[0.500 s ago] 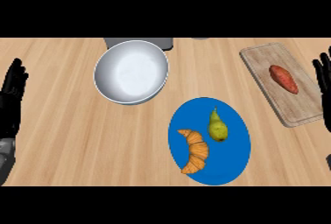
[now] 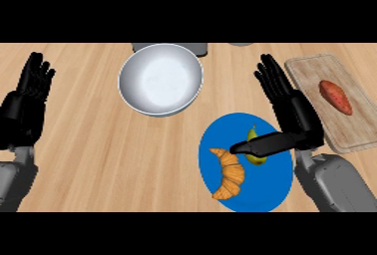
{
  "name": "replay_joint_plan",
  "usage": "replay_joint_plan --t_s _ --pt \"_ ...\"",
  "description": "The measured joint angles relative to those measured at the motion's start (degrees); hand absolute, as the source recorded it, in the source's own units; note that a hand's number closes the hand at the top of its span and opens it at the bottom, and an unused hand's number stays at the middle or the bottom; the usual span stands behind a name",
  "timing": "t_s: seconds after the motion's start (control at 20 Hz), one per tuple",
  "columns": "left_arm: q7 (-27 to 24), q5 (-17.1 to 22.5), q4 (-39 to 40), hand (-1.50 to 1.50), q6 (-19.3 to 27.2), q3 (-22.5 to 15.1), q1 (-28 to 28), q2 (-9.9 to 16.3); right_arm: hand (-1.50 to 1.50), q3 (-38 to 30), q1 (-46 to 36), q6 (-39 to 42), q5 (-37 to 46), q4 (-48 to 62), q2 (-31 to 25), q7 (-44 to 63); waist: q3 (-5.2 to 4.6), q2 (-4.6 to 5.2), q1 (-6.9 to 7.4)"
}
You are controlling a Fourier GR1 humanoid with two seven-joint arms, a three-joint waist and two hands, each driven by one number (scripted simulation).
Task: Pick the pear from the plate and place it in the bowl
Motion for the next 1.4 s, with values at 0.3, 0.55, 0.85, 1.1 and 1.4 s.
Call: replay_joint_plan --t_s 0.3,0.55,0.85,1.1,1.4 --pt "-1.0 2.7 0.1 0.00 -3.4 3.3 1.7 -1.0 -1.50 7.1 3.3 -4.4 9.4 -5.4 3.1 2.1 0.14 -0.27 -1.99" --pt "-1.2 3.1 -1.1 0.00 -4.3 4.5 3.3 -1.1 -1.50 5.4 0.6 -0.1 12.1 -9.9 -5.2 11.3 0.15 -0.41 -2.49" --pt "-1.3 3.3 -0.3 0.00 -5.2 5.5 2.9 -0.9 -1.50 0.7 -4.1 11.1 8.3 -12.2 -17.7 24.6 0.12 -0.40 -2.75" --pt "-0.6 3.1 0.0 0.00 -5.2 5.6 1.8 -1.1 -1.50 0.6 -7.7 24.6 2.6 -11.3 -25.8 31.5 0.13 -0.28 -2.49" --pt "-0.4 2.5 1.3 0.00 -5.7 5.9 0.2 -1.6 -1.50 1.4 -12.7 39.0 -3.1 -7.4 -29.8 35.9 0.15 -0.12 -2.08"
